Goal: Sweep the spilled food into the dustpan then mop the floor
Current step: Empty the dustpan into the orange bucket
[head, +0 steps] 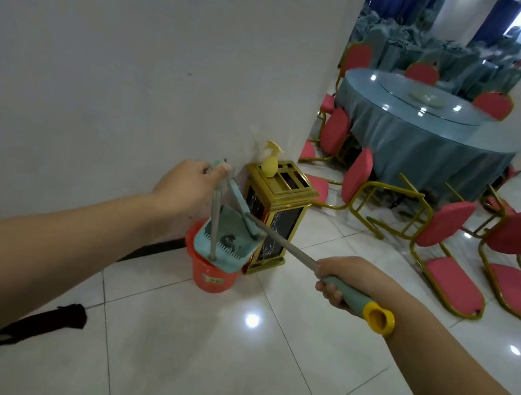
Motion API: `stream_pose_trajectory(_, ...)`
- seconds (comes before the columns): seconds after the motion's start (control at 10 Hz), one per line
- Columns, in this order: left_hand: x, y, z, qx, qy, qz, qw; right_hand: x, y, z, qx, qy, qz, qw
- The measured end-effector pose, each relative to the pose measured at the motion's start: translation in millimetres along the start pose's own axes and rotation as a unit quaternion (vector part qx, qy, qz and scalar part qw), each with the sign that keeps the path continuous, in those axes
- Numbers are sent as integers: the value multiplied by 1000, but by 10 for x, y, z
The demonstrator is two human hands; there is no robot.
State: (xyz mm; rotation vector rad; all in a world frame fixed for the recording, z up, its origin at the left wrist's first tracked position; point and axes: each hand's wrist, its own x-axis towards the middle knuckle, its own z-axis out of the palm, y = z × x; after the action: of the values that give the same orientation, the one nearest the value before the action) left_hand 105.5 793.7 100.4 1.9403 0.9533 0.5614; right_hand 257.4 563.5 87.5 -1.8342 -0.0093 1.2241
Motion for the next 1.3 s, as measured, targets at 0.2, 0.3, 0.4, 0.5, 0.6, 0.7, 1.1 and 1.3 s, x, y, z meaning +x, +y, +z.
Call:
stream_pose_trajectory(0.2,-169,102,257,-77,-62,-15,995,-225,-2,-96,15,15,17,1000)
stream_pose_trajectory(0.3,-195,72,508,-64,-87,-11,994,-267,38,-170,21,26,36,999)
stream_pose_trajectory(0.4,-175,-18,774,-37,-110,-5,993,-204,83,-228,22,49,55,997)
stream_pose_trajectory(0.5,-127,-177,1044,-7,-135,-14,991,-60,100,-293,12,65,94,993)
stream_pose_trajectory(0.6,7,-373,1357,10,-166,-48,985,132,46,-378,13,64,150,987)
stream_pose_trajectory(0.7,198,-603,1682,-22,-206,-99,973,438,-57,-405,8,78,190,979)
stream_pose_trajectory(1.1,868,-911,2439,-24,-351,-162,922,1726,-810,-484,58,78,232,968)
stream_pose_trajectory(1.3,1204,-1014,2780,-30,-399,-175,900,2100,-1104,-532,16,65,256,964)
